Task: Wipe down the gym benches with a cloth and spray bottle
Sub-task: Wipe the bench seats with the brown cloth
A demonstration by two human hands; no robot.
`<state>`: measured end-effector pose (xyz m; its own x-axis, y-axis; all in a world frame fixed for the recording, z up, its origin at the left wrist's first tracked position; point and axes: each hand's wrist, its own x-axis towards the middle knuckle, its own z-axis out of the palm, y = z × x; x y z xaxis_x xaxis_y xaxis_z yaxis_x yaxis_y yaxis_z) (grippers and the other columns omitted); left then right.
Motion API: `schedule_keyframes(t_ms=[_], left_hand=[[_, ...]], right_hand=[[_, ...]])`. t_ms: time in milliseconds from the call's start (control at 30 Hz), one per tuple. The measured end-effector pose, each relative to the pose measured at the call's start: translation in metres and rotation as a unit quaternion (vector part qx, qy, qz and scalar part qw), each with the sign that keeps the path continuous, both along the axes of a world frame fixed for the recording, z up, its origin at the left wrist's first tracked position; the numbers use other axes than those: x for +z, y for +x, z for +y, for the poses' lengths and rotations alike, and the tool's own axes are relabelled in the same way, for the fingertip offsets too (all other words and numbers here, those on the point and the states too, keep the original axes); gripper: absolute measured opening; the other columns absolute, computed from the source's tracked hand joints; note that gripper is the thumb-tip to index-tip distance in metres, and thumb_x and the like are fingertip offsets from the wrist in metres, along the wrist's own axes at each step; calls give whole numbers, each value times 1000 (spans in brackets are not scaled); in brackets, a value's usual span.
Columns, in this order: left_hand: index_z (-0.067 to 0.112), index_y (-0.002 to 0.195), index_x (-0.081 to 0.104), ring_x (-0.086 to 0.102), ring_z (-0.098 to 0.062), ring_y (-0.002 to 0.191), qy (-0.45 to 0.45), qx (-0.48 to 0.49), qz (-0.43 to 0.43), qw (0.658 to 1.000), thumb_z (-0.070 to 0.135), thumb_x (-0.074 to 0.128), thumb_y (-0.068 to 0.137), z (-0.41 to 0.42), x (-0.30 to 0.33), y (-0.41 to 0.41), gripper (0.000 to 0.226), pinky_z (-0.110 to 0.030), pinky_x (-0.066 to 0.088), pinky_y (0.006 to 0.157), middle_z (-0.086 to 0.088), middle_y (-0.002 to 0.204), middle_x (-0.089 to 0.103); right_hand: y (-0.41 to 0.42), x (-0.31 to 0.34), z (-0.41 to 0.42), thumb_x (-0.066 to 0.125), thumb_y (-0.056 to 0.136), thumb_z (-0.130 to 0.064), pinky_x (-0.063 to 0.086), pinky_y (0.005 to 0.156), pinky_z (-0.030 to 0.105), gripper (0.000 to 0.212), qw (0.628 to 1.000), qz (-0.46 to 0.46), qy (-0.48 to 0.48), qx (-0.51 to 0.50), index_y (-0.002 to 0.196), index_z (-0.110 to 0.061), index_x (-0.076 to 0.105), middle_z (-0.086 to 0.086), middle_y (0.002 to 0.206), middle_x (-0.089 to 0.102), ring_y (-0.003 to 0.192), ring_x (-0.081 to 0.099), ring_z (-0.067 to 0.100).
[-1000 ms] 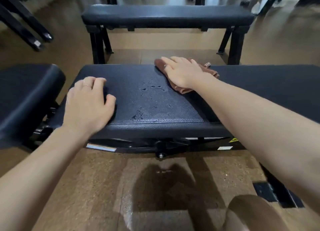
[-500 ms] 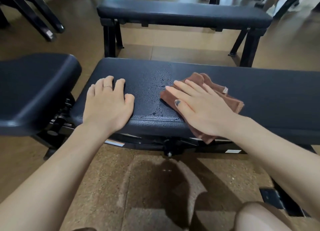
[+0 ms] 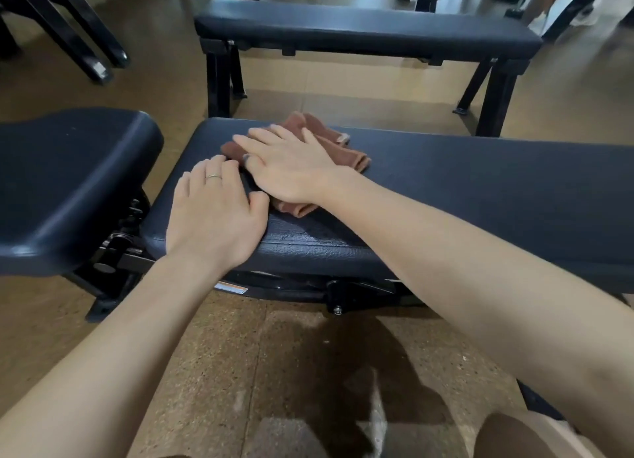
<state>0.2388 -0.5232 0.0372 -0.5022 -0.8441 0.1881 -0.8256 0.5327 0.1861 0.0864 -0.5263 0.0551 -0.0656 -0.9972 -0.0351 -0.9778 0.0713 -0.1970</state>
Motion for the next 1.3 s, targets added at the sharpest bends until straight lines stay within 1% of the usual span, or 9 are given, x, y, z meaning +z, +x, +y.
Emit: schedule_keyframes(t_ms=[100,267,467,567,733,933,1033,1167,1300], left_hand=[[5,136,50,37,-34,141,5,8,5,1000,45,30,89,-1,1,0,65,-48,26,120,-16,149,48],[9,139,49,36,-32,142,9,6,15,1000,48,30,88,-3,5,4,67,-45,26,120,-12,151,48],[8,138,50,37,-31,142,0,2,14,1000,45,29,89,-4,3,7,64,-45,27,120,-11,151,48],[5,139,50,36,-33,143,-9,-6,6,1000,42,28,90,-3,1,5,65,-47,26,120,-15,153,46],[3,132,54,39,-37,139,-17,3,-9,1000,38,31,89,-2,-2,-2,60,-52,29,118,-18,148,49],[7,124,54,42,-35,135,-10,13,-9,1000,40,30,89,-1,1,-3,54,-51,31,115,-14,140,53],[9,126,53,40,-32,137,-12,10,-1,1000,42,29,89,0,3,-1,55,-48,30,116,-12,142,51],[9,133,52,39,-29,140,10,-2,26,1000,40,28,89,-4,3,7,59,-43,27,118,-10,147,50],[9,147,49,34,-27,149,19,-34,29,999,39,26,91,-11,7,20,67,-44,24,124,-11,158,43]], right_hand=[[-5,5,-33,18,109,-34,5,123,60,52,1000,6,5,13,161,-32,23,-6,169,21,155,14,19],[-27,9,-55,19,106,-44,24,117,55,51,999,-1,7,-36,156,-39,31,2,162,34,146,34,32],[-125,3,15,18,106,-56,29,117,50,52,986,14,0,-166,154,-44,33,4,160,39,145,40,32],[-181,3,77,18,106,-53,32,116,49,53,969,29,6,-244,155,-41,34,6,159,41,142,42,35],[-172,-2,78,18,104,-48,26,116,55,49,965,51,-5,-258,150,-39,34,6,157,41,141,40,34],[-66,0,-26,20,103,-42,22,115,58,49,987,43,11,-152,149,-30,36,9,158,38,143,37,36],[-10,0,-53,21,104,-39,11,119,64,55,996,39,17,-82,158,-28,25,5,164,27,150,23,37],[-3,5,-21,17,108,-38,-1,124,60,55,999,19,28,-9,163,-36,12,-6,172,8,158,3,26],[-20,3,70,10,106,-49,4,127,49,55,999,25,-1,33,160,-45,12,-13,171,8,157,5,15]])
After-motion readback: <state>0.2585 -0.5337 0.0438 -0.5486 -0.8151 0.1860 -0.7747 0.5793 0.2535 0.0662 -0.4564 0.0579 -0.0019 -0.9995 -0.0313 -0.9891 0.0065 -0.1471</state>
